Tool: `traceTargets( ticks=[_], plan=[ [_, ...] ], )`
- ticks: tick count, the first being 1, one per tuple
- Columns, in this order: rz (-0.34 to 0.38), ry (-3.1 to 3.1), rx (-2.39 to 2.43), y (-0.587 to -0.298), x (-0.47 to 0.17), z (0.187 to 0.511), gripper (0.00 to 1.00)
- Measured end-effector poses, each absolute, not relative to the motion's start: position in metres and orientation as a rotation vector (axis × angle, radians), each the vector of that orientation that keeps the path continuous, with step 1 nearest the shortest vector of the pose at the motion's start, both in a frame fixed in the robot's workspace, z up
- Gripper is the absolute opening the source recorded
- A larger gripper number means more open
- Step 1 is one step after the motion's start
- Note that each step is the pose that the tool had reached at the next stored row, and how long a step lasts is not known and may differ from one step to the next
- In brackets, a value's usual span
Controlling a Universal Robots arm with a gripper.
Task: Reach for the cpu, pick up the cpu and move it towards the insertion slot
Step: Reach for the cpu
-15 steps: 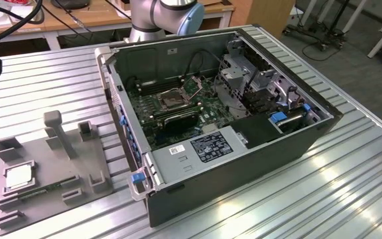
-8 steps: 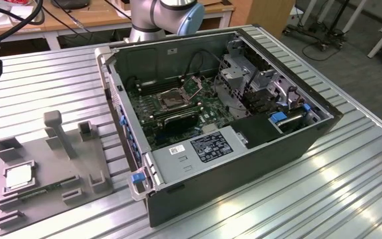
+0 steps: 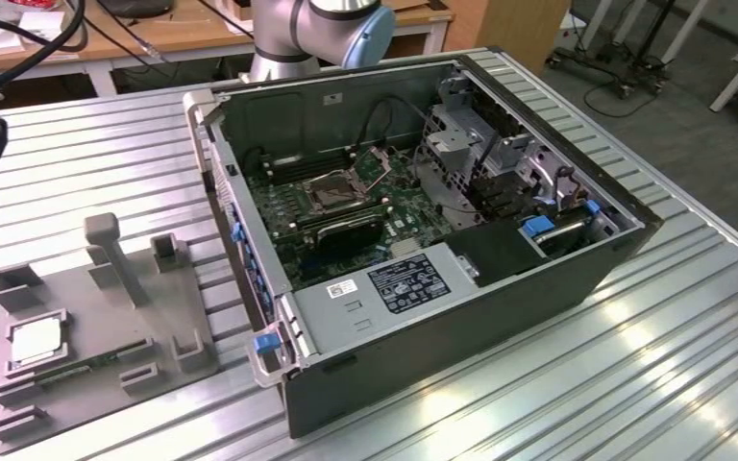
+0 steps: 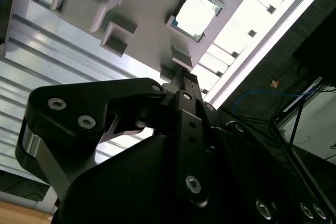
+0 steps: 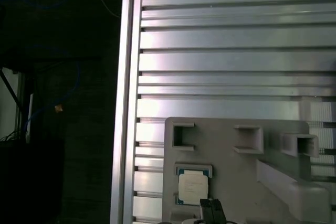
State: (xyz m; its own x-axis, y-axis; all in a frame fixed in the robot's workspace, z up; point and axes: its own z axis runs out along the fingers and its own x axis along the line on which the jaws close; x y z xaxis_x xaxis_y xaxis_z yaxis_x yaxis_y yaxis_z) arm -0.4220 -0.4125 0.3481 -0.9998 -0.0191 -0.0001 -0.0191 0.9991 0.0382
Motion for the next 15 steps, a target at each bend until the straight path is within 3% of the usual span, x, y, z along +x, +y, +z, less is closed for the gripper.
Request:
traceTargets(
  ticks=[15],
  plan=[
    [-0.060,-3.141,0.030,-0.4127,-0.4235,0.3435,0.10]
  ],
)
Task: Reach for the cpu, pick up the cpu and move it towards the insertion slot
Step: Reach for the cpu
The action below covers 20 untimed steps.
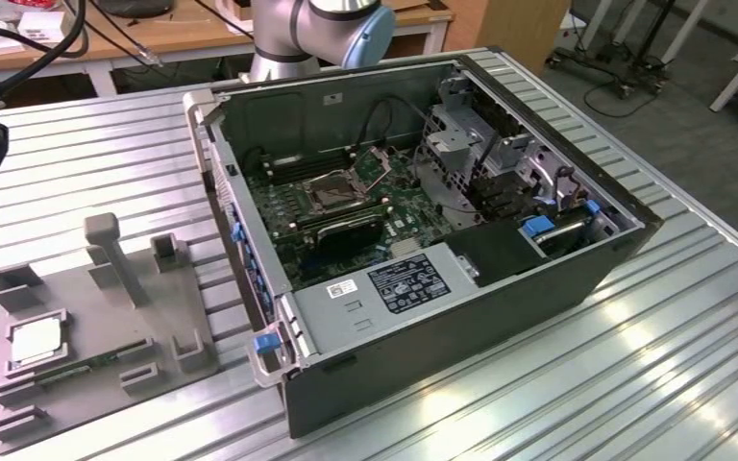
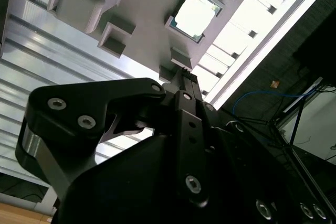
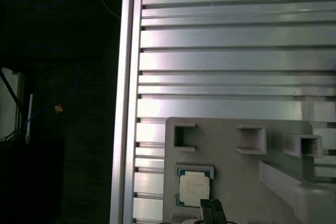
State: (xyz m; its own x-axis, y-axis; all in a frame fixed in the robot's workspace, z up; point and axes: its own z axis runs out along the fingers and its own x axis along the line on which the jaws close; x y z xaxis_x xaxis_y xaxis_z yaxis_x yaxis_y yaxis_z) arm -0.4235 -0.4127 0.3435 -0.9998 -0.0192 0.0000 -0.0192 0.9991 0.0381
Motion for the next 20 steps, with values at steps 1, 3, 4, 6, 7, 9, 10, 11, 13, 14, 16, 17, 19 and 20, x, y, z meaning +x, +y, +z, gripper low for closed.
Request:
traceTargets(
  ticks=[1,3,4,6,7,9,10,11,13,14,16,17,19,20],
  plan=[
    [-0.060,-3.141,0.030,-0.413,-0.423,0.343,0.10],
    [-0.060,-3.141,0.030,-0.413,-0.424,0.343,0.10],
    [-0.060,-3.141,0.030,-0.413,-0.424,0.343,0.10],
    [-0.061,-3.141,0.030,-0.414,-0.424,0.343,0.10],
    [-0.061,-3.141,0.030,-0.415,-0.424,0.343,0.10],
    [-0.063,-3.141,0.030,-0.417,-0.424,0.343,0.10],
    [-0.063,-3.141,0.030,-0.418,-0.424,0.343,0.10],
    [-0.064,-3.141,0.030,-0.420,-0.424,0.343,0.10],
    [-0.065,-3.141,0.030,-0.422,-0.424,0.343,0.10],
    [-0.065,-3.141,0.030,-0.423,-0.424,0.343,0.10],
    [-0.065,-3.141,0.030,-0.425,-0.424,0.343,0.10],
    [-0.065,-3.141,0.030,-0.427,-0.424,0.343,0.10],
    [-0.065,-3.141,0.030,-0.427,-0.424,0.343,0.10],
    [-0.065,-3.141,0.030,-0.427,-0.424,0.343,0.10]
  ],
)
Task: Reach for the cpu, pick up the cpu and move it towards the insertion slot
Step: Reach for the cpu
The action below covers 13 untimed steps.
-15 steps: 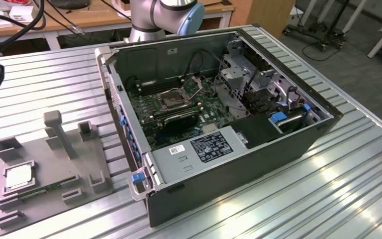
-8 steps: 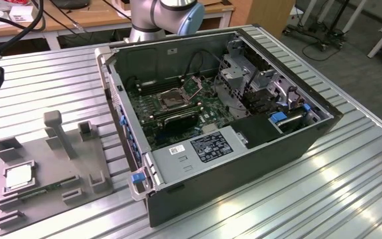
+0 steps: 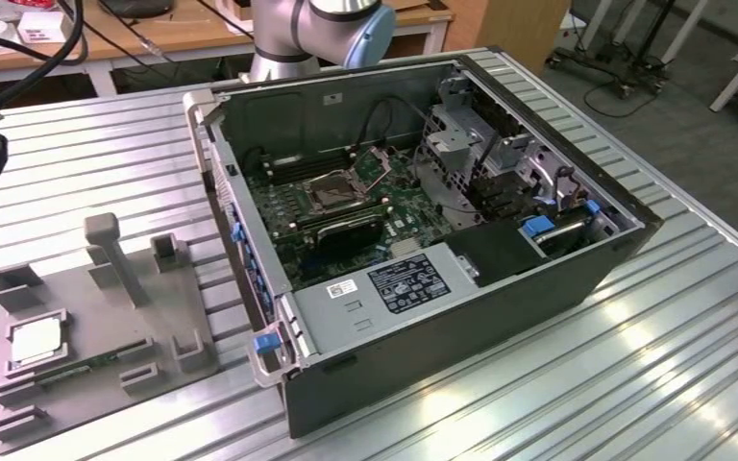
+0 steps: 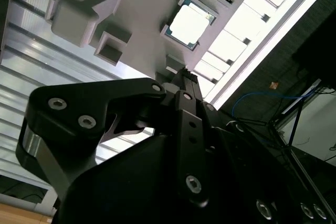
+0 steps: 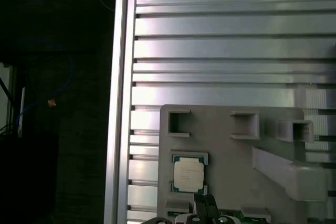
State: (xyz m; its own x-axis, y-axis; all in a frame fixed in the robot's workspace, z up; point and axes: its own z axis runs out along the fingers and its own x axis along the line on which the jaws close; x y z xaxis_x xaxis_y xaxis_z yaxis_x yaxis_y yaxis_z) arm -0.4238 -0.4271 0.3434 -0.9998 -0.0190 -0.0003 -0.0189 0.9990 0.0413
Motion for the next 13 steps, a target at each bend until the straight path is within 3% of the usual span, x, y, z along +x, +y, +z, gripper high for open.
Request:
traceTargets(
  ticks=[13],
  plan=[
    [-0.065,-3.141,0.030,-0.4275,-0.4239,0.3355,0.10]
  ],
)
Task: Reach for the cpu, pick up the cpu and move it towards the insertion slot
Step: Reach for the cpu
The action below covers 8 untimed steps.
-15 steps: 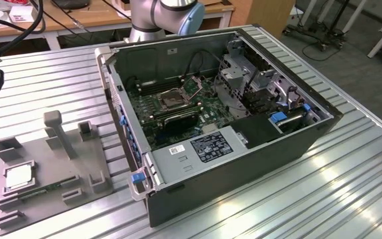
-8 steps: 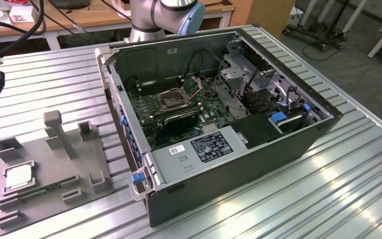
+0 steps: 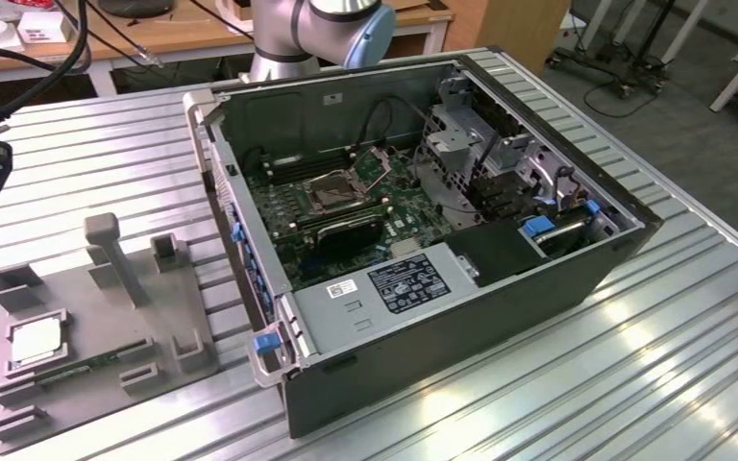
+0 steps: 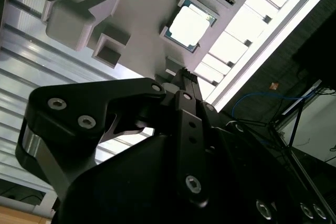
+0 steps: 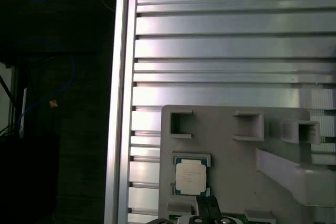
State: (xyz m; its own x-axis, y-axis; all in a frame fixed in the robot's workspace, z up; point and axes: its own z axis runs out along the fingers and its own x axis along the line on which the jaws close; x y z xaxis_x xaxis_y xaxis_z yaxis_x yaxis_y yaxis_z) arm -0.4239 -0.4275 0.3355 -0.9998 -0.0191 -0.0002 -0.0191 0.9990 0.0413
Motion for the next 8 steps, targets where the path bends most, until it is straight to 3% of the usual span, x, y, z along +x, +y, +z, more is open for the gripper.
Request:
traceTargets(
  ticks=[8],
  plan=[
    [-0.065,-3.141,0.030,-0.4274,-0.4239,0.3312,0.10]
  ],
)
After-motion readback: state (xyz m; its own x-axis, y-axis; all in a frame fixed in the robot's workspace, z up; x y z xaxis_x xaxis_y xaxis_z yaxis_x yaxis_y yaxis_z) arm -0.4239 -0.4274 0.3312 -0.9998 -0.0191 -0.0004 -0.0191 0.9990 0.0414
